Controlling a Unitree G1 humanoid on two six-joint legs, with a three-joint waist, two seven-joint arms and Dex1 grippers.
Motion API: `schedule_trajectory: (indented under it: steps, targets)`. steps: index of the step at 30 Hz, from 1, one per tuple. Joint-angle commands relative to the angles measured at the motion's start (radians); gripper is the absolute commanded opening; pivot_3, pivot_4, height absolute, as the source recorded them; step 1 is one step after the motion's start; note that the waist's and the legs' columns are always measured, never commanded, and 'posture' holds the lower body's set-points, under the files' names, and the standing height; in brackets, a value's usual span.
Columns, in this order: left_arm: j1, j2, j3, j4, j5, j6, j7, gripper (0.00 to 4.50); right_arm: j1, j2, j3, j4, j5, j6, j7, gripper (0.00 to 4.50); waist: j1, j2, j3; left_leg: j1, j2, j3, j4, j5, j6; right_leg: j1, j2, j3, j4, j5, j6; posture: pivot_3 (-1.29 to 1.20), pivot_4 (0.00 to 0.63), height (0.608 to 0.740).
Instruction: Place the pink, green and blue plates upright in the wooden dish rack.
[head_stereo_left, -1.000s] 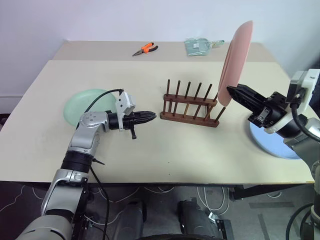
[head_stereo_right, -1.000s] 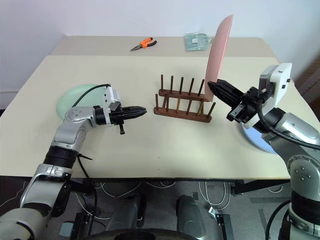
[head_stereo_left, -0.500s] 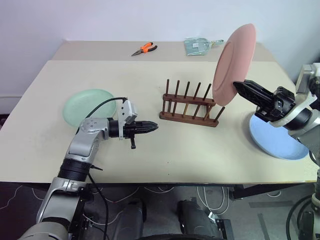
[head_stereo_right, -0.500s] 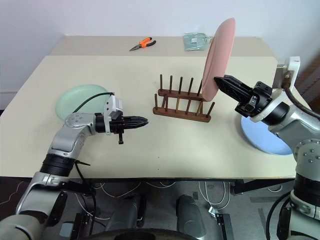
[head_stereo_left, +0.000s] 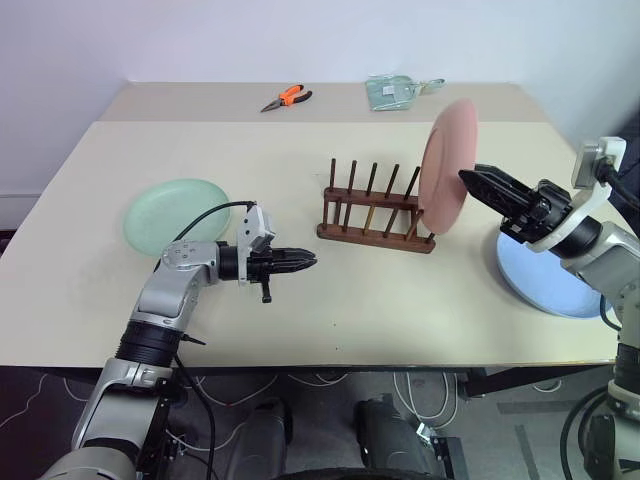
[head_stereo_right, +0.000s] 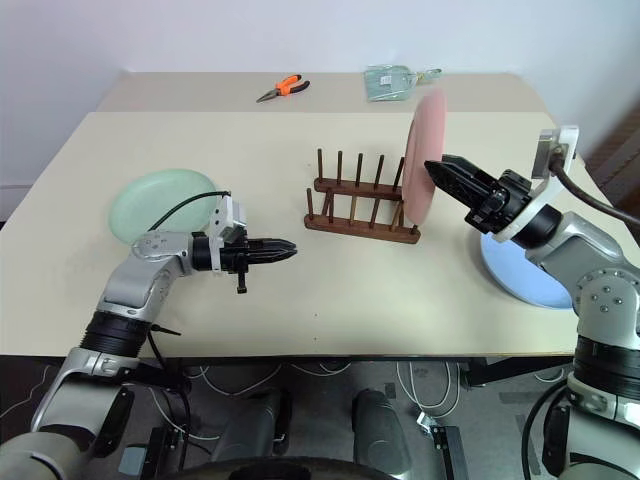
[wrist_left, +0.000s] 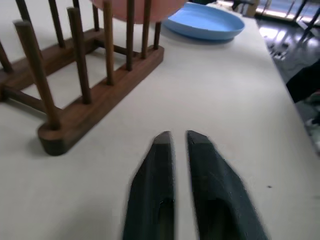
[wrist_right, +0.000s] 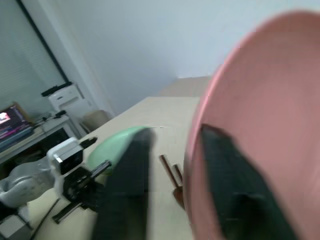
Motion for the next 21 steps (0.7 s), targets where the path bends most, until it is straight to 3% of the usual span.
schedule_trajectory:
  steps: [1,2,6,12,14,17,21]
  targets:
    - [-0.018,0.009,0.026,-0.002,-0.026,0.012,0.005,2.08,-0.017,-0.021,-0.014,-0.055,-0.088,-0.073,-0.019,3.34,0.0,0.0,0.0,0.0,0.0,0.0,0.0,0.0,0.0,0.0,0.0,0.0,0.0,0.0,0.0,0.0,0.15,0.732]
    - [-0.021,0.009,0.034,0.008,-0.022,0.003,0.018,2.59,-0.006,-0.035,-0.019,-0.071,-0.127,-0.097,-0.021,3.84,0.0,0.0,0.0,0.0,0.0,0.0,0.0,0.0,0.0,0.0,0.0,0.0,0.0,0.0,0.0,0.0,0.15,0.732]
    - [-0.043,0.012,0.102,0.052,-0.014,-0.043,0.105,4.47,0.05,-0.1,-0.053,-0.146,-0.269,-0.172,-0.038,3.87,0.002,0.0,0.0,-0.001,0.0,0.0,0.0,0.0,0.0,-0.001,0.0,0.0,0.0,0.0,0.0,0.0,0.15,0.732]
    - [-0.085,0.039,0.252,0.14,-0.036,-0.048,0.269,4.47,0.131,-0.174,-0.143,-0.267,-0.308,-0.155,-0.061,3.87,-0.003,0.0,0.0,-0.001,0.0,0.0,0.0,0.0,0.0,-0.002,0.0,0.0,0.0,0.0,0.001,0.0,0.15,0.732]
    - [-0.124,0.052,0.345,0.221,-0.031,-0.036,0.424,4.5,0.136,-0.202,-0.147,-0.348,-0.273,-0.108,-0.074,4.43,-0.002,0.0,0.0,-0.001,0.0,0.0,0.0,0.0,0.0,-0.001,0.0,0.0,0.0,0.0,0.001,0.0,0.15,0.732]
    - [-0.161,0.108,0.423,0.342,0.072,-0.04,0.733,4.5,0.135,-0.261,0.01,-0.539,-0.327,-0.067,-0.09,4.47,-0.009,0.0,0.001,-0.001,0.0,0.0,0.0,0.0,0.0,-0.002,0.0,0.0,0.002,0.001,0.002,0.0,0.15,0.732]
    - [-0.163,0.142,0.461,0.409,0.104,0.039,0.911,4.5,0.075,-0.218,0.268,-0.635,-0.416,-0.062,-0.132,4.47,-0.006,-0.005,0.001,0.0,0.001,-0.001,-0.001,0.0,0.0,-0.002,0.001,-0.001,0.002,0.002,0.005,0.0,0.15,0.732]
